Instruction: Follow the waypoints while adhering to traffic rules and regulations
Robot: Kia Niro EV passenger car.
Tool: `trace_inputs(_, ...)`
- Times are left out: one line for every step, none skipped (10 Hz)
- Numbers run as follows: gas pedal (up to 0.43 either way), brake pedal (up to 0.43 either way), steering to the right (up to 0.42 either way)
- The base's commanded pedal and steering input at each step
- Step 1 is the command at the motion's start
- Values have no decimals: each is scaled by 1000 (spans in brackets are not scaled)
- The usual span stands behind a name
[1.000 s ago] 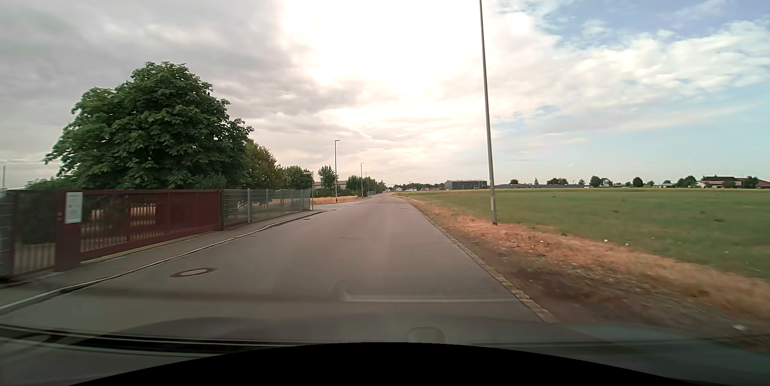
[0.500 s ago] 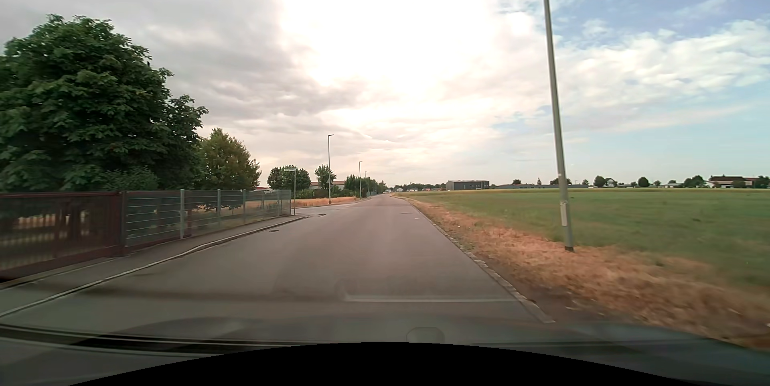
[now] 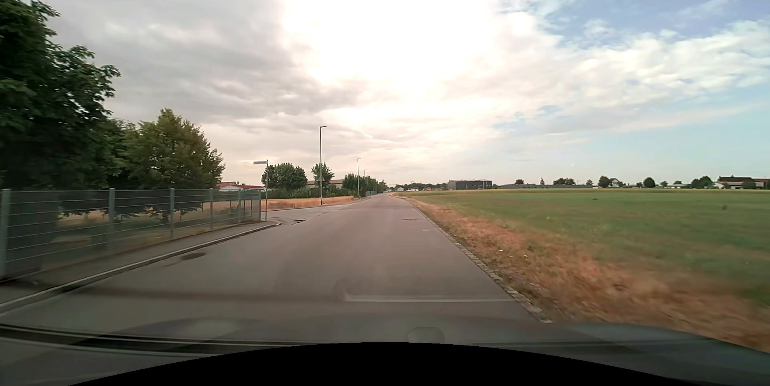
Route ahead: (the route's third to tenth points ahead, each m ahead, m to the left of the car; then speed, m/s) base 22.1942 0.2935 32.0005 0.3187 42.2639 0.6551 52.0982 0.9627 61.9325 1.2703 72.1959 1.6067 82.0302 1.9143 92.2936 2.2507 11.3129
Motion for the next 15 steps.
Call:
trace_inputs(157,0,-6)
trace_inputs(157,0,-6)
trace_inputs(157,0,-6)
trace_inputs(157,0,-6)
trace_inputs(157,0,-5)
trace_inputs(157,0,-5)
trace_inputs(157,0,-5)
trace_inputs(157,0,-5)
trace_inputs(157,0,-5)
trace_inputs(157,0,-5)
trace_inputs(157,0,-5)
trace_inputs(157,0,-5)
trace_inputs(157,0,-5)
trace_inputs(157,0,-5)
trace_inputs(157,0,-5)
